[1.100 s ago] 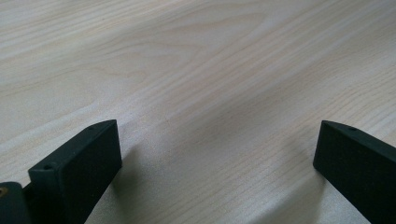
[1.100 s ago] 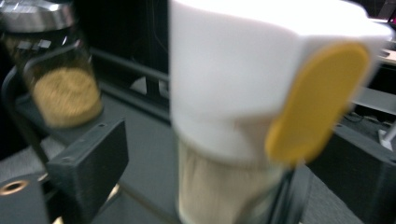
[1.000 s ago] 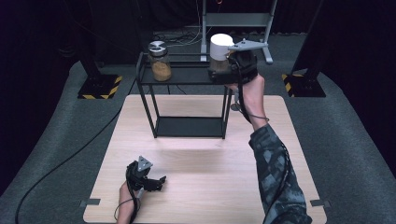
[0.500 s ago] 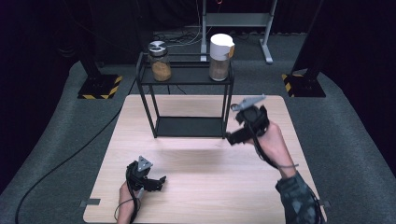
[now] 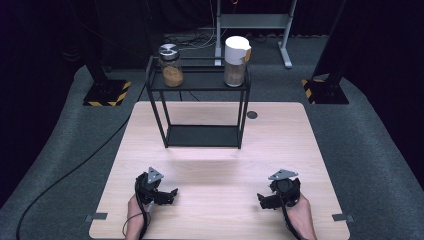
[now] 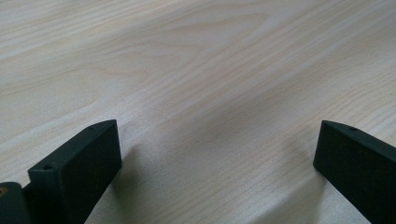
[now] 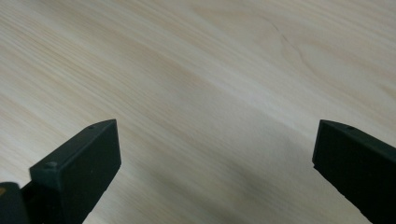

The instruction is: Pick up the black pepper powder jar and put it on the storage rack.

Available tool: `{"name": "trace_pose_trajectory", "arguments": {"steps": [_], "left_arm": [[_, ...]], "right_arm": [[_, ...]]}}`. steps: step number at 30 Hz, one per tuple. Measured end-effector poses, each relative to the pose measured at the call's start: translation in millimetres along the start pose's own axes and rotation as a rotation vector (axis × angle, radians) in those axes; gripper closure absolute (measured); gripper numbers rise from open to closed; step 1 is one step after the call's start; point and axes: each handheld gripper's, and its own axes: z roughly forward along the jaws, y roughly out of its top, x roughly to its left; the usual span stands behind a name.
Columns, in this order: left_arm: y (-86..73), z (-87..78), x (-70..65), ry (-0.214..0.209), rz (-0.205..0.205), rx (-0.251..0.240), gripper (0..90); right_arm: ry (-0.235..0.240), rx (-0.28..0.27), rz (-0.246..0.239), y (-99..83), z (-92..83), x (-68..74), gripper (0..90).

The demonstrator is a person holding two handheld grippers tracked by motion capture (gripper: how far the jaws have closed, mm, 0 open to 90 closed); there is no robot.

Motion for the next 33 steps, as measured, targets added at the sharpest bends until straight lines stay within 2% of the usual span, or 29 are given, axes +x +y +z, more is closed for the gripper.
{"name": "trace_pose_trajectory", "arguments": {"steps": [2,5,9,13,23,33], "left_arm": [[0.0,0.0,-0.1,0.001,0.000,0.000,0.3],[-0.2,0.1,-0.6,0.003,0.000,-0.002,0.3],[-0.1,0.2,-0.5,0.002,0.000,-0.002,0.3],[0.1,0.3,-0.2,0.001,0.000,-0.001,0.3],[0.2,0.6,-0.9,0.005,-0.001,-0.002,0.3],[0.3,0.5,-1.4,0.007,-0.002,-0.001,0.3]], "right_arm": [[-0.021,-0.021,0.005,-8.8,0.3,2.2,0.2],[-0.075,-0.042,0.014,-22.8,4.2,8.3,0.2],[-0.106,-0.048,0.029,-30.4,9.1,11.8,0.2],[-0.099,-0.068,0.065,-40.7,11.3,9.4,0.2],[-0.117,-0.107,0.086,-54.9,9.3,11.9,0.0],[-0.091,-0.130,0.117,-59.7,13.0,4.5,0.0]]}}
